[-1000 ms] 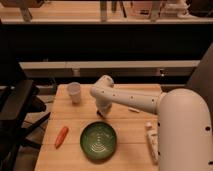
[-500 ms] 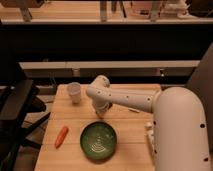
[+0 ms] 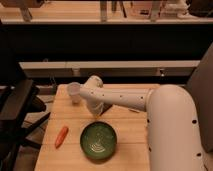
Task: Push the eraser across the table
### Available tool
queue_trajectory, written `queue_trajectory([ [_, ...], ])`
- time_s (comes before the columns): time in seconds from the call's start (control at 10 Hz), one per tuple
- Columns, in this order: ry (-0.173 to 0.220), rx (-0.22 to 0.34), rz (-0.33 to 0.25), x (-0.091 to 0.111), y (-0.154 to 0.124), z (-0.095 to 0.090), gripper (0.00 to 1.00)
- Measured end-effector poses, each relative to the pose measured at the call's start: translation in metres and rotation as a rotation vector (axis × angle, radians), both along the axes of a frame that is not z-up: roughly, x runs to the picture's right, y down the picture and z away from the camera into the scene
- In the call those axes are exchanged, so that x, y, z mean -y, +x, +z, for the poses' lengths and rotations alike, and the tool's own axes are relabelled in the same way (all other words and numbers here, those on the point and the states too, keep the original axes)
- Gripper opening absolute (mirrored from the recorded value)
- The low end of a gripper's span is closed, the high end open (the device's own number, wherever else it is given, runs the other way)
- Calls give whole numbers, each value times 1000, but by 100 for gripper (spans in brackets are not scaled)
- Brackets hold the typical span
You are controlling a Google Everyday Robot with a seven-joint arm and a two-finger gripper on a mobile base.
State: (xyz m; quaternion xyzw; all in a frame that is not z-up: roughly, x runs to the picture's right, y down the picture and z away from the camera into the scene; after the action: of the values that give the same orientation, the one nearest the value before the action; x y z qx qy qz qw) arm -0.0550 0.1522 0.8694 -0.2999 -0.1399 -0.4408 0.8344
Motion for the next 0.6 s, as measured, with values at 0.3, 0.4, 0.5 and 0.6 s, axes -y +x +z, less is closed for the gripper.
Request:
queue_trajectory([
  [0.3,0,14,-9,13,2,11,2],
  [0.4,-2,24,-18,14,4,13,2],
  [0.5,-2,31,-24,15,5,15,2],
  [0.6,-6,30,-18,16,12,16,2],
])
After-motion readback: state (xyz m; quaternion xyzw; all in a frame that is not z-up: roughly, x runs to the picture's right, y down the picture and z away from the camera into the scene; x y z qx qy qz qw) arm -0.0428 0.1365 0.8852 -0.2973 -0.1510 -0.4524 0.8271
